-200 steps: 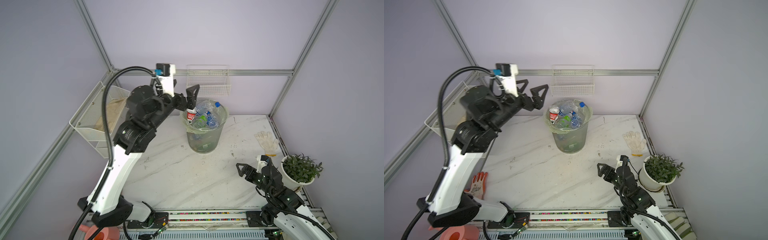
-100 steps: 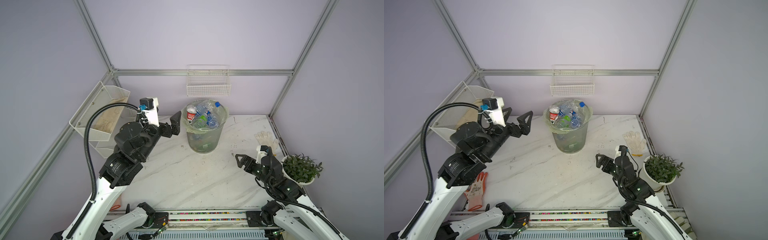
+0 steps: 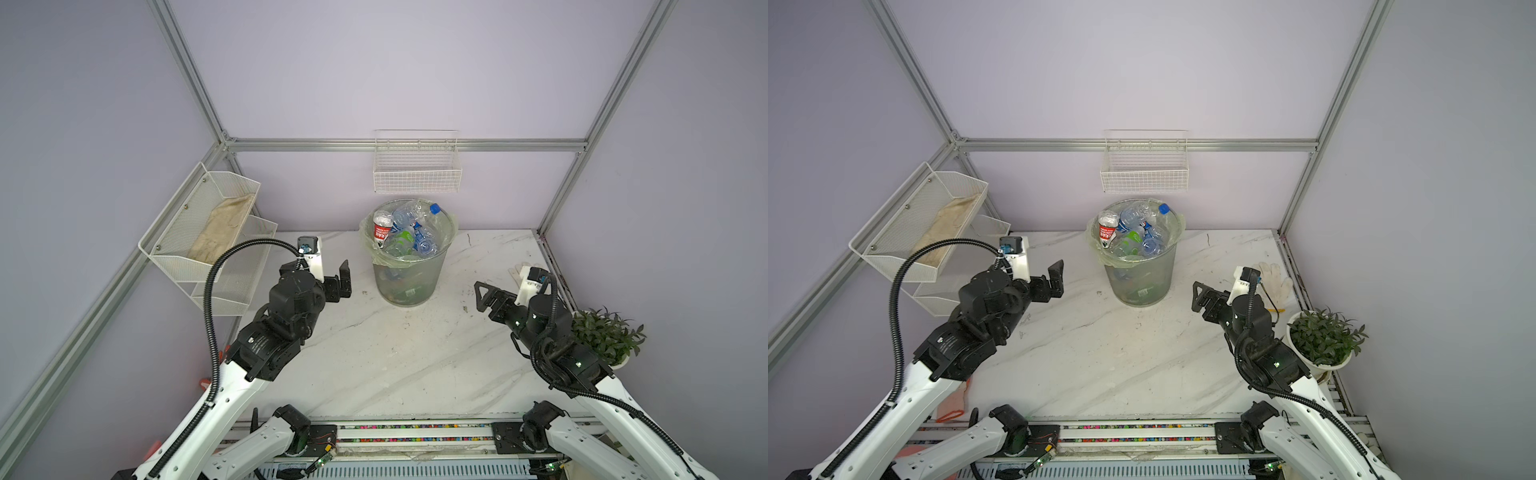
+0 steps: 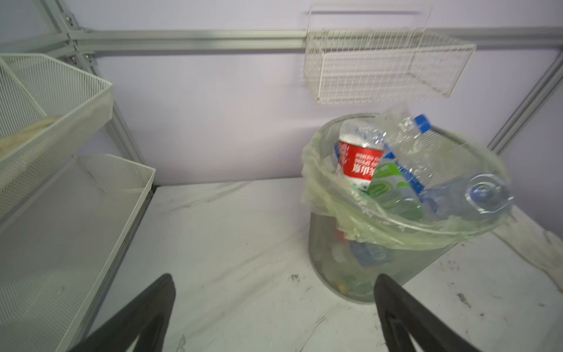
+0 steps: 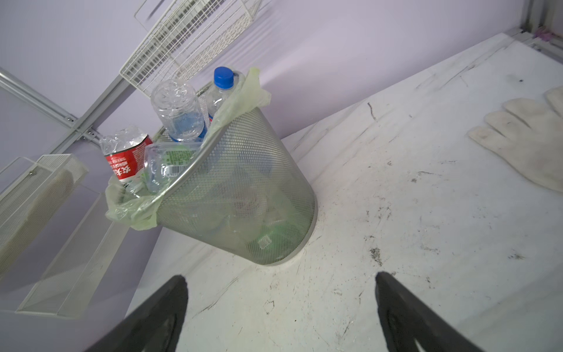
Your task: Throw the plastic bottles in the bin
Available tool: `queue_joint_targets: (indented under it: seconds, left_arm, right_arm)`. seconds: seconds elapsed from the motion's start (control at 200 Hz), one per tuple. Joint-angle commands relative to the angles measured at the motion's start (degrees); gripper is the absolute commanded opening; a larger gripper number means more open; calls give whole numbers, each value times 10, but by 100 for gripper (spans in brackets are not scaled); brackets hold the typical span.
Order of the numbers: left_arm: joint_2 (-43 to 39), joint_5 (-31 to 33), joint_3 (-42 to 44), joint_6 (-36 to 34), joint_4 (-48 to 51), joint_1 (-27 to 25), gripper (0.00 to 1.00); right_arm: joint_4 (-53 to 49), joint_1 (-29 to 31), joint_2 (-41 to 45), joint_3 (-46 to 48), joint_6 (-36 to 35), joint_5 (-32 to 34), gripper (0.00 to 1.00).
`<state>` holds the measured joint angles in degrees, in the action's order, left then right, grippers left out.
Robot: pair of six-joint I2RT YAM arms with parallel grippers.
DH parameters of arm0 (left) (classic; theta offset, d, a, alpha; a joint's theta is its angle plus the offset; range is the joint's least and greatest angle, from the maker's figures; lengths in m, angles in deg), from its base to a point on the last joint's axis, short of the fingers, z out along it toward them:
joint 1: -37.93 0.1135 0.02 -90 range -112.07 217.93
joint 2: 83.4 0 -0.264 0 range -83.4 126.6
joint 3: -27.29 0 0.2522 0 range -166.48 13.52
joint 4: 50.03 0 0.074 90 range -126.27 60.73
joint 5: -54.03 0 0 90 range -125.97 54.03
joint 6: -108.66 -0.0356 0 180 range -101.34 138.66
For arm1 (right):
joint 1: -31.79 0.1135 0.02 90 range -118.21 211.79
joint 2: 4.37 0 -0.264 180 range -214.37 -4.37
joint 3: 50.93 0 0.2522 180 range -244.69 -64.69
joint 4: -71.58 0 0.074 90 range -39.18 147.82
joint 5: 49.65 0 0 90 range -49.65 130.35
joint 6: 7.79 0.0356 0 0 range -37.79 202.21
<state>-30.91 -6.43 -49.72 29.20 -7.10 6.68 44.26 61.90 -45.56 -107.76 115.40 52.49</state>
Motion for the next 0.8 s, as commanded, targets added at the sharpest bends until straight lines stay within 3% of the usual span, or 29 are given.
queue_joint_targets:
  seconds: [0.0,0.345,0.58,0.795]
  left_arm:
    - [10,29,57,14,-17,25,100]
    - [-12,83,188,28,-90,73,100]
    - [-1,120,253,30,-123,94,100]
    - [8,156,290,50,-156,95,100]
  right_arm:
    - [17,-1,9,14,3,87,97]
    - [100,-1,105,117,-55,162,97]
    - [106,-1,121,157,-73,246,97]
    - [173,0,145,215,-158,296,97]
